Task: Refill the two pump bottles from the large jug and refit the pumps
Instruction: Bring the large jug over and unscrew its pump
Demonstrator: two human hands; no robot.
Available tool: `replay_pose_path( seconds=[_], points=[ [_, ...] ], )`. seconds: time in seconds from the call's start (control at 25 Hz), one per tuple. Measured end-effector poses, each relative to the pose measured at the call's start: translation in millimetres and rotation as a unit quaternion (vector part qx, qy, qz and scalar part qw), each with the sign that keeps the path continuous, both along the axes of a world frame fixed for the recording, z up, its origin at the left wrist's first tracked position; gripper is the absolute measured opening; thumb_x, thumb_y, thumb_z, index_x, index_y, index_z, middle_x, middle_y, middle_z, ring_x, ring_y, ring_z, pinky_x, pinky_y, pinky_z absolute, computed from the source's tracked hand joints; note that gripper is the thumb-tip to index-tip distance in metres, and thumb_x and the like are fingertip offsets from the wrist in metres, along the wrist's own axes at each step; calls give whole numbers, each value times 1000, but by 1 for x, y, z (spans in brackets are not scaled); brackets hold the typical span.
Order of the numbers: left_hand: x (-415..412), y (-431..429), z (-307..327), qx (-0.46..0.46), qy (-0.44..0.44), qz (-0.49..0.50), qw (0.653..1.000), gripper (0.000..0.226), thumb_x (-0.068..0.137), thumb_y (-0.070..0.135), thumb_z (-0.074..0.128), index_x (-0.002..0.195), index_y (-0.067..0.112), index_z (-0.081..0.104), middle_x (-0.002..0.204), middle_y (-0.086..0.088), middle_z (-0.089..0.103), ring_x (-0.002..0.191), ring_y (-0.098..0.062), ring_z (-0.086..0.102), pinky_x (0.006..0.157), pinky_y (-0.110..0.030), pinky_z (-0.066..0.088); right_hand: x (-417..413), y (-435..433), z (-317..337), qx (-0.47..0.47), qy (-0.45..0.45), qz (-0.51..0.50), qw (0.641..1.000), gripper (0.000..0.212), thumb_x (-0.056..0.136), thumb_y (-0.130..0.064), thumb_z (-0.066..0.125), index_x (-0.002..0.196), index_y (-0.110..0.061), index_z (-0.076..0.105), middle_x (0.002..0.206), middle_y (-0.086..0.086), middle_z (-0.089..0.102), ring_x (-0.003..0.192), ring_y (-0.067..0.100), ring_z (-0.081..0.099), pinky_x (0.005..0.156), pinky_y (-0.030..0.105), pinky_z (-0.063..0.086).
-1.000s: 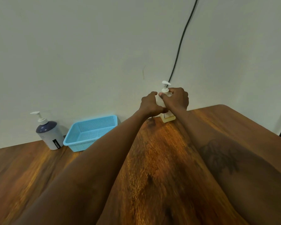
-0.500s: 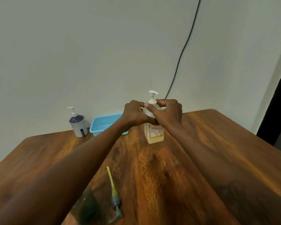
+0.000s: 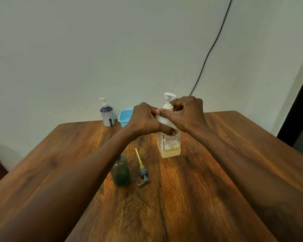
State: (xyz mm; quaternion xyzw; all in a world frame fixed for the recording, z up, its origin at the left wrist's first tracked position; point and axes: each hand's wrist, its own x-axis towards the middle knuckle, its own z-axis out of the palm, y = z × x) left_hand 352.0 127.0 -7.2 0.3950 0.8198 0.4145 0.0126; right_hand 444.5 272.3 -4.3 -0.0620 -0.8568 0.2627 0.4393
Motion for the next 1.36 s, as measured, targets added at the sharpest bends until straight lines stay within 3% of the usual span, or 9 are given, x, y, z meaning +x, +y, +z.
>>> replay_pose_path(
  seconds=[0.24, 0.36, 0.48, 0.6, 0.76, 0.96, 1.08, 1.2, 1.36],
  points=[
    [10, -26, -9, -25, -30, -30, 999, 51, 59, 35, 100, 104, 19, 81, 99, 10, 80, 86, -6, 77, 81, -35, 64, 14, 12, 6, -73, -192, 219, 954, 39, 87, -34, 79, 121, -16, 75, 126, -7, 72, 110, 9, 68, 92, 35, 60],
    [14, -23, -15, -10, -16, -10, 1000, 45, 57, 38, 100, 93, 22, 78, 96, 10, 80, 83, -7, 77, 76, -33, 65, 19, 4, 1, -59, -162, 138, 975, 44, 78, -53, 81, 111, -26, 72, 103, -19, 71, 92, 2, 68, 73, 8, 52],
    [16, -19, -20, -7, -8, -4, 1000, 41, 57, 38, 100, 87, 27, 75, 97, 8, 80, 80, -6, 77, 74, -31, 64, 17, 1, -6, -49, -108, 54, 991, 48, 68, -60, 85, 88, -18, 71, 78, -14, 68, 69, 5, 64, 56, 11, 48],
    [15, -18, -27, -16, -26, -5, 1000, 50, 57, 38, 100, 99, 23, 78, 102, 8, 80, 84, -5, 77, 77, -32, 65, 20, 6, -8, -84, -159, 134, 975, 37, 82, -41, 83, 107, -15, 74, 93, -8, 73, 83, 9, 71, 64, 12, 54],
    [9, -15, -39, -33, -26, 11, 999, 57, 54, 42, 100, 103, 20, 79, 103, 9, 80, 85, -6, 77, 76, -28, 64, 32, 9, -10, -188, -224, 255, 922, 53, 96, -19, 70, 145, -20, 51, 115, -21, 63, 94, -14, 66, 70, 4, 51],
    [8, -5, -46, -52, -2, 21, 998, 49, 54, 44, 100, 90, 18, 79, 89, 10, 80, 75, -3, 75, 64, -25, 62, 20, 2, -22, -42, -169, 54, 983, 49, 69, -59, 85, 96, -22, 67, 85, -15, 68, 71, 5, 63, 59, 13, 47],
    [8, -6, -49, -55, -5, 7, 998, 57, 55, 42, 99, 104, 20, 81, 98, 10, 80, 81, -2, 76, 72, -29, 64, 15, 8, -22, -66, -221, 128, 964, 38, 83, -28, 83, 117, -20, 68, 107, -11, 69, 94, 8, 65, 67, 10, 47],
    [8, -7, -51, -48, -7, 4, 999, 58, 56, 41, 99, 107, 21, 80, 102, 10, 80, 83, -1, 75, 70, -23, 63, 20, 14, -19, -160, -257, 231, 924, 68, 85, -3, 76, 144, -25, 50, 124, -16, 60, 116, 7, 59, 71, 5, 48],
    [8, -2, -52, -52, -4, 19, 998, 43, 56, 40, 100, 88, 22, 76, 92, 12, 79, 75, -3, 74, 61, -18, 59, 19, 5, -16, -37, -223, 47, 973, 67, 73, -59, 83, 124, -21, 62, 108, -11, 65, 84, 4, 63, 68, 17, 52]
  ],
)
